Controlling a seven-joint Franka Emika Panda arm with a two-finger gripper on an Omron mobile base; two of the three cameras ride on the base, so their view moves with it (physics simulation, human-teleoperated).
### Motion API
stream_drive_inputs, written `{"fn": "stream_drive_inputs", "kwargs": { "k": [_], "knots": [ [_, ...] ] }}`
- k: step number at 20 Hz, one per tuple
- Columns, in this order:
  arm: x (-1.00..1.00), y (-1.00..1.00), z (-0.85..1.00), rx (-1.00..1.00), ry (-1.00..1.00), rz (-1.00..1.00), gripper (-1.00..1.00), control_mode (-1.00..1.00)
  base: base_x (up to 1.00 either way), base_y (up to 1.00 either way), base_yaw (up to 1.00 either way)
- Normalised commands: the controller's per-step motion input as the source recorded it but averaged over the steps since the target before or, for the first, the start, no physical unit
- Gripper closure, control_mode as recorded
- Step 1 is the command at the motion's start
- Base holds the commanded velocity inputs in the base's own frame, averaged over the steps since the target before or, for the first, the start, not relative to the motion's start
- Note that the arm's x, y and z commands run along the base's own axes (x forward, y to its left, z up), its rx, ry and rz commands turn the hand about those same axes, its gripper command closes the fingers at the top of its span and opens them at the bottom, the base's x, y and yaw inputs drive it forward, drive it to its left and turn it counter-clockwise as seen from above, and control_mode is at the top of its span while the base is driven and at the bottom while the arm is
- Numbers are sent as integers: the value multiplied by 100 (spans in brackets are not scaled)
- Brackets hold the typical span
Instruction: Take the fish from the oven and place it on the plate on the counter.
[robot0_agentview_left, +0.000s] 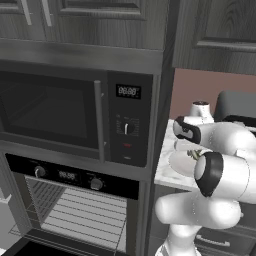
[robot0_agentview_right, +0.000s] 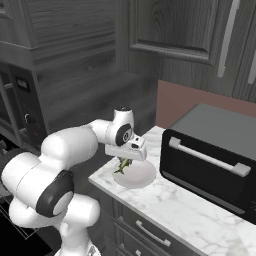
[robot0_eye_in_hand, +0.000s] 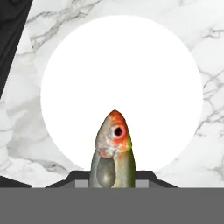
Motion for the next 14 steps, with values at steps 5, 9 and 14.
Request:
{"fn": "stream_drive_inputs", "kwargs": {
  "k": [5,9,14],
  "knots": [
    [0,-33,-6,0,0,-4,100,-100,0,0,0],
    [0,-6,-27,0,0,-3,100,-100,0,0,0],
    [0,2,-41,0,0,0,100,-100,0,0,0]
  ]
}}
